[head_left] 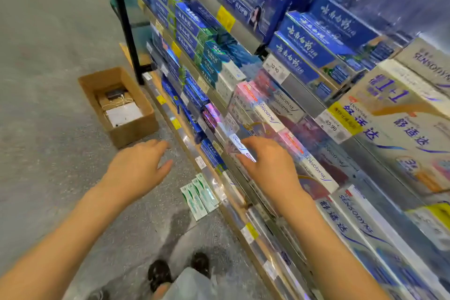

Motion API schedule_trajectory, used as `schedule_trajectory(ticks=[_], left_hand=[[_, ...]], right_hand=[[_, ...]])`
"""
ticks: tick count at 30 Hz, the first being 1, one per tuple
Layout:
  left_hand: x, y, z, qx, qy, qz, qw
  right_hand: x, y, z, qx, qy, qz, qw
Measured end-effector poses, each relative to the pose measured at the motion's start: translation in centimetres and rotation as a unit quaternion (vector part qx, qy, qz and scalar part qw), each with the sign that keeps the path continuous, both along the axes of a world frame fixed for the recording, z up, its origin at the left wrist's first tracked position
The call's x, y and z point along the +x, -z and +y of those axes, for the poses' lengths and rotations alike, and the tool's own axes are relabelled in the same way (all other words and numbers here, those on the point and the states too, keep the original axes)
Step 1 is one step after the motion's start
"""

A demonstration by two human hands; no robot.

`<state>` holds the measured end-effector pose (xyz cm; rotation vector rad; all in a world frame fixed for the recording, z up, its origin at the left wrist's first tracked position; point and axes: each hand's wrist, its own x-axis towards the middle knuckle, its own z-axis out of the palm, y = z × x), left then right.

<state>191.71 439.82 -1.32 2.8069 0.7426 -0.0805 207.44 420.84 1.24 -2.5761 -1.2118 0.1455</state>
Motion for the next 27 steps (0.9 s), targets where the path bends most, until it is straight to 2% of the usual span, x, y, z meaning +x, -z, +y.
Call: schedule_trajectory(ticks=[3, 6, 9, 13, 17, 21, 24, 27], left_hand=[[2.7, 5.1, 1.5, -0.022, 0.043, 0.055, 0.997], [5.3, 13.1, 2.8, -0.024, 0.095, 0.125, 0.987], [7.8, 21.9, 3.5, 0.01, 0.157, 0.193, 0.969], [11.4, 37.2, 3.1, 0.057, 0.255, 0.251, 0.932], [14.5, 52.1, 2.4, 0.062, 0.358, 0.269, 0.892], [18.6, 63.8, 2.6, 0.061, 0.417, 0.27, 0.866], [20.6, 70.1, 3.2, 0.077, 0.438, 0.28, 0.851], [21.3, 74.7, 3.7, 0.124, 0.471, 0.285, 0.826]], right_hand=[[0.9, 4.4, 0.1, -0.009, 0.051, 0.05, 0.997], [1.3, 11.9, 0.6, -0.021, 0.102, 0.114, 0.988], [1.8, 21.9, 1.2, -0.054, 0.122, 0.163, 0.978], [2.8, 37.7, 1.7, -0.094, 0.175, 0.229, 0.953], [3.0, 53.1, 2.2, -0.137, 0.183, 0.246, 0.942], [3.2, 67.0, 2.7, -0.178, 0.158, 0.266, 0.934], [3.6, 74.2, 3.5, -0.215, 0.09, 0.251, 0.94], [3.6, 79.2, 4.0, -0.176, 0.097, 0.171, 0.965]])
